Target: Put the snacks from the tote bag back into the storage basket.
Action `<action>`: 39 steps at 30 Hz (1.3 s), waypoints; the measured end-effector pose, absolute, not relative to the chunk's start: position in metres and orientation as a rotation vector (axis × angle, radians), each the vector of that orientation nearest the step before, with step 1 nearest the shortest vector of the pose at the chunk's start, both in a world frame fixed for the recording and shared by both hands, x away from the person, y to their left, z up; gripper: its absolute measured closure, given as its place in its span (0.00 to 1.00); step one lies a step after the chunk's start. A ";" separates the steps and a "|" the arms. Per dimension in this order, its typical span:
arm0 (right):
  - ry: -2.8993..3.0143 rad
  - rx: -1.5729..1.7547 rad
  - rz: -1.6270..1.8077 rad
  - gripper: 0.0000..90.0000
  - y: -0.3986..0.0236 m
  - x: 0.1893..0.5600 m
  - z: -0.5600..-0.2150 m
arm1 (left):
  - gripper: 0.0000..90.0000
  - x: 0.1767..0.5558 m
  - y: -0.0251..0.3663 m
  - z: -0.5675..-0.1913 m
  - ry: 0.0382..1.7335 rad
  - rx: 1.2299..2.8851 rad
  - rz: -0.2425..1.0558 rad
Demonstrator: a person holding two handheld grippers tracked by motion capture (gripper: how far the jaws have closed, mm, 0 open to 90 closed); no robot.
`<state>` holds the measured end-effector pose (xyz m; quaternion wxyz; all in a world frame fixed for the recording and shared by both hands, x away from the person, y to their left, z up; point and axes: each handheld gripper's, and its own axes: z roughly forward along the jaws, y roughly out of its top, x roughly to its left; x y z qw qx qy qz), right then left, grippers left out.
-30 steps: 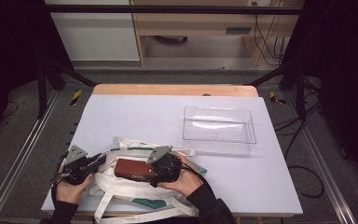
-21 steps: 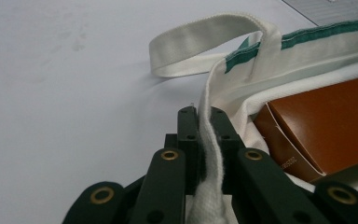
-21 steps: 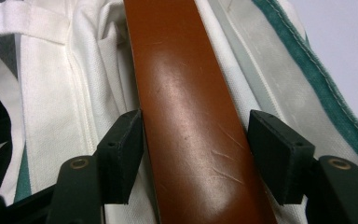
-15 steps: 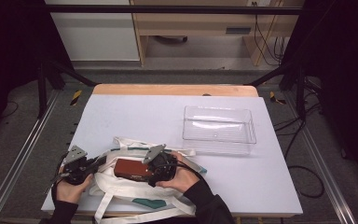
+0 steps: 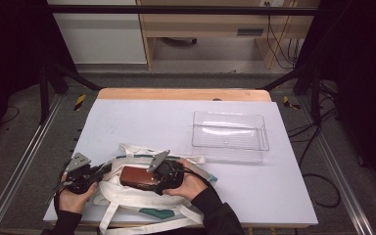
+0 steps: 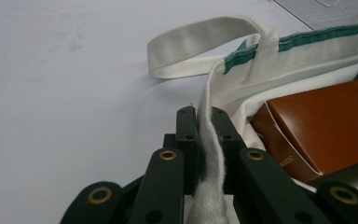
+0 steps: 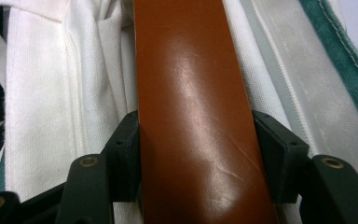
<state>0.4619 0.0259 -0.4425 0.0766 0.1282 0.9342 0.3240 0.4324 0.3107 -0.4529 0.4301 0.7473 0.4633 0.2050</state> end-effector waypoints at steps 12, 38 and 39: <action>2.759 0.333 1.058 0.47 0.012 0.455 -0.405 | 0.81 0.433 0.313 -0.453 1.159 1.846 0.531; 2.603 0.472 1.151 0.48 -0.065 0.452 -0.344 | 0.42 0.424 0.315 -0.433 1.079 1.752 0.621; 2.595 0.479 1.150 0.48 -0.069 0.452 -0.342 | 0.41 0.424 0.315 -0.433 1.079 1.755 0.620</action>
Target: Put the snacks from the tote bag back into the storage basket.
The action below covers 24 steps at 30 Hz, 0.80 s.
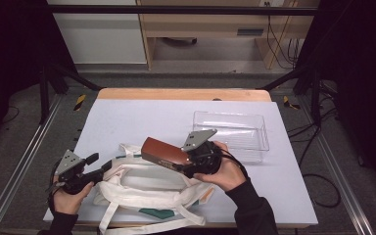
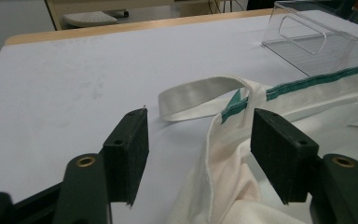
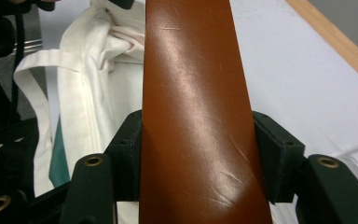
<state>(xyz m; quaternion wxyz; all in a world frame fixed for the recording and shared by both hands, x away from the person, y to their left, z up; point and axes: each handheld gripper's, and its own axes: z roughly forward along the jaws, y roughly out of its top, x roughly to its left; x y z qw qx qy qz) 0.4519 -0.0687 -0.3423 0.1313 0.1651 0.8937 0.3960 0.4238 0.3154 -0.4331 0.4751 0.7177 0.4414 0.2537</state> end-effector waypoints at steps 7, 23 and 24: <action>2.544 0.545 1.148 0.48 -0.093 0.457 -0.332 | 0.40 0.425 0.315 -0.437 1.089 1.768 0.611; 2.444 0.701 1.095 0.48 -0.143 0.488 -0.321 | 0.48 0.427 0.314 -0.444 1.096 1.820 0.584; 2.442 0.710 1.088 0.48 -0.146 0.490 -0.321 | 0.51 0.427 0.314 -0.444 1.094 1.831 0.581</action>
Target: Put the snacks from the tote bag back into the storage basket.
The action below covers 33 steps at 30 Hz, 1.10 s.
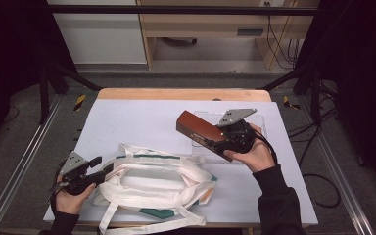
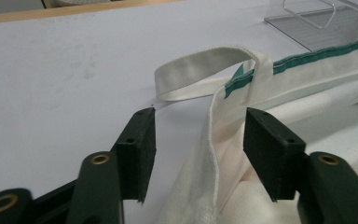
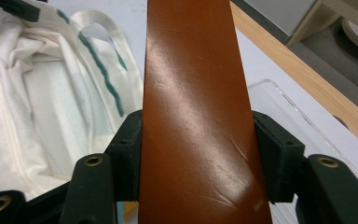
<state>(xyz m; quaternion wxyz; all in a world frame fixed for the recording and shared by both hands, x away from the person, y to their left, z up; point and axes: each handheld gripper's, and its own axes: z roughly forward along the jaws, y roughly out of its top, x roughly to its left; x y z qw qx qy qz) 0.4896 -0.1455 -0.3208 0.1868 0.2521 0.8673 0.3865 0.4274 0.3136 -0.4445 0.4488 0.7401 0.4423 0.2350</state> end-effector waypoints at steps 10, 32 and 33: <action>2.402 0.776 1.088 0.48 -0.161 0.505 -0.324 | 0.86 0.426 0.314 -0.445 1.124 1.865 0.553; 2.401 0.870 1.050 0.48 -0.176 0.546 -0.346 | 0.89 0.428 0.315 -0.449 1.133 1.878 0.537; 2.399 0.877 1.050 0.48 -0.176 0.548 -0.347 | 0.89 0.428 0.315 -0.449 1.132 1.878 0.536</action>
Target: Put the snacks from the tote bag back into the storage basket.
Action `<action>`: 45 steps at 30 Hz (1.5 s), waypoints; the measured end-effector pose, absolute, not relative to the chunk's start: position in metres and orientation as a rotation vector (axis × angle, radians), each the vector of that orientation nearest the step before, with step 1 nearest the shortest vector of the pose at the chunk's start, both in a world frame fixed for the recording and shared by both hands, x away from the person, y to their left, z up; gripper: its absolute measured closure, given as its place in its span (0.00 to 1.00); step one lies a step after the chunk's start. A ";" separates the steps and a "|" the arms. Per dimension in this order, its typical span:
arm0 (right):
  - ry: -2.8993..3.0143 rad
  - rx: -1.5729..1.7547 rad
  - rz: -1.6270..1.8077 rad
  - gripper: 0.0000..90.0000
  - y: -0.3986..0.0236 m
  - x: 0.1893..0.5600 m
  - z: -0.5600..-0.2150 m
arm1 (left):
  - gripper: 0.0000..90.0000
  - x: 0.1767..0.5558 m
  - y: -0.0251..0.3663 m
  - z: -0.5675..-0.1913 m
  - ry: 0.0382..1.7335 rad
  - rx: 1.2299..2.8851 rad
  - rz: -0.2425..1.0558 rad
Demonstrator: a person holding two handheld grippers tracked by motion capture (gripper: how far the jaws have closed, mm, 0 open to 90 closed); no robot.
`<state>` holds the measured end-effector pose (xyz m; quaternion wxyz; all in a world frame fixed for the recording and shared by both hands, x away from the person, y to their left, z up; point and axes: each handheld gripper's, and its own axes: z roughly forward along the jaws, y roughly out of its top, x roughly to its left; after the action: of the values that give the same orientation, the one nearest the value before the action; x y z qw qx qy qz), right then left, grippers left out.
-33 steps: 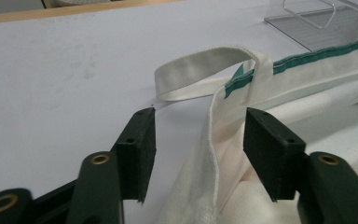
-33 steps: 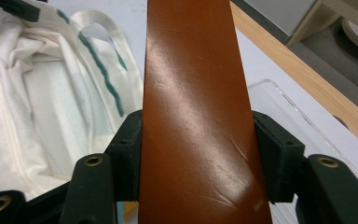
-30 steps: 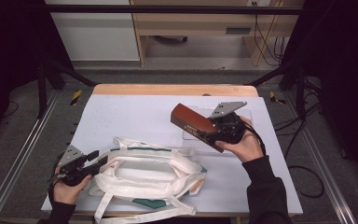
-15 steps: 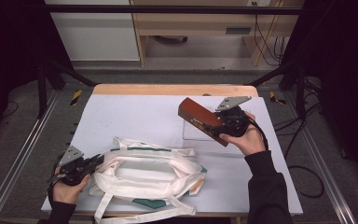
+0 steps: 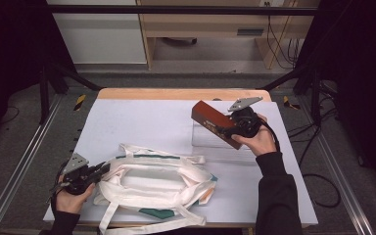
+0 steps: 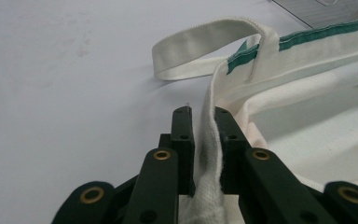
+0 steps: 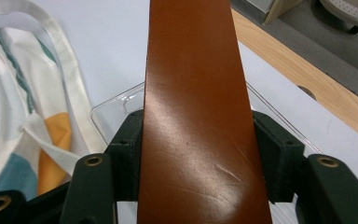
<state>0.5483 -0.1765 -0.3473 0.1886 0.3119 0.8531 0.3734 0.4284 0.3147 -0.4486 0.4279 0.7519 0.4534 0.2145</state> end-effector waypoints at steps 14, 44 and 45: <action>2.411 0.906 1.052 0.48 -0.189 0.569 -0.362 | 0.89 0.429 0.315 -0.450 1.135 1.882 0.530; 2.484 0.834 1.017 0.48 -0.189 0.584 -0.383 | 0.87 0.430 0.315 -0.451 1.136 1.880 0.532; 2.486 0.841 1.009 0.48 -0.188 0.584 -0.384 | 0.87 0.430 0.315 -0.451 1.136 1.880 0.531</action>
<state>0.5845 -0.1876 -0.3842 0.1641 0.2951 0.8723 0.3538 0.4300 0.3149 -0.4509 0.4266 0.7523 0.4548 0.2127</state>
